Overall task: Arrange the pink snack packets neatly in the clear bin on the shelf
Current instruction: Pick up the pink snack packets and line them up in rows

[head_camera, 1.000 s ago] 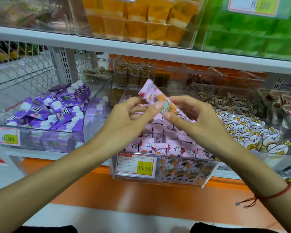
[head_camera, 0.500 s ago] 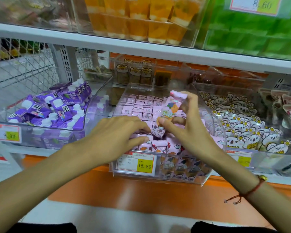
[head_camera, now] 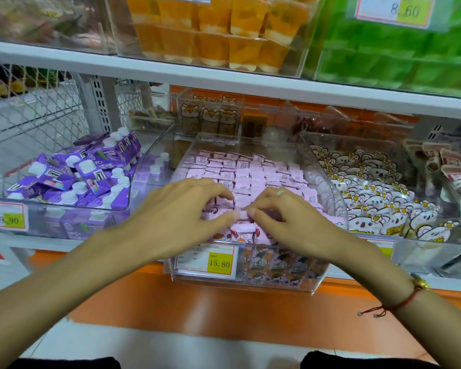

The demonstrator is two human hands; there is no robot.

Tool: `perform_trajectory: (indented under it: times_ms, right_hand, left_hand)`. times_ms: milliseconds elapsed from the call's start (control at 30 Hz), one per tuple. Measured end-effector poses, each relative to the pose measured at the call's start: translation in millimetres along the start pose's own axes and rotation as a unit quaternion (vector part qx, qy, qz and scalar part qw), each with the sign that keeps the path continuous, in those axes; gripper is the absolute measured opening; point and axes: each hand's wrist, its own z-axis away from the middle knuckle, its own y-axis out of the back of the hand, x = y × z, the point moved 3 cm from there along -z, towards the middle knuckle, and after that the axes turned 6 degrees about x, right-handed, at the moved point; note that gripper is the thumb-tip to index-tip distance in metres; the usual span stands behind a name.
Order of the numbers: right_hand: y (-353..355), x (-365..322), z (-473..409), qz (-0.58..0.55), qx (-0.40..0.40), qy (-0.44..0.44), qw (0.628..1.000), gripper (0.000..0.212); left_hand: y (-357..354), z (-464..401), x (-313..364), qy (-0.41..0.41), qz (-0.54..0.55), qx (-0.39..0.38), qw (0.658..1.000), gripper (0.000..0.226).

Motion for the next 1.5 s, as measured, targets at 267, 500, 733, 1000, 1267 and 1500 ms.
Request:
perform_trajectory:
  times_ms: [267, 500, 733, 1000, 1267, 1500]
  right_hand:
    - [37, 5, -2, 0.07, 0.127, -0.024, 0.989, 0.008]
    - [23, 10, 0, 0.098, -0.006, -0.046, 0.994, 0.022]
    - [19, 8, 2, -0.01, 0.042, -0.036, 0.998, 0.011]
    - [37, -3, 2, -0.231, 0.249, -0.071, 0.938, 0.007]
    - [56, 6, 9, -0.466, 0.385, -0.21, 0.769, 0.016]
    - [37, -1, 6, -0.616, 0.277, -0.279, 0.683, 0.009]
  left_hand:
    - [-10, -2, 9, -0.021, 0.034, -0.019, 0.999, 0.031]
    - [-15, -7, 19, -0.052, 0.051, -0.029, 0.997, 0.03]
    - [-17, -5, 18, -0.046, 0.045, -0.021, 0.998, 0.036]
    - [-24, -8, 24, 0.027, 0.035, 0.008, 0.999, 0.028]
    - [-6, -11, 14, 0.092, 0.317, 0.071, 0.941, 0.031]
    - [1, -5, 24, -0.116, 0.213, 0.121, 0.962, 0.054]
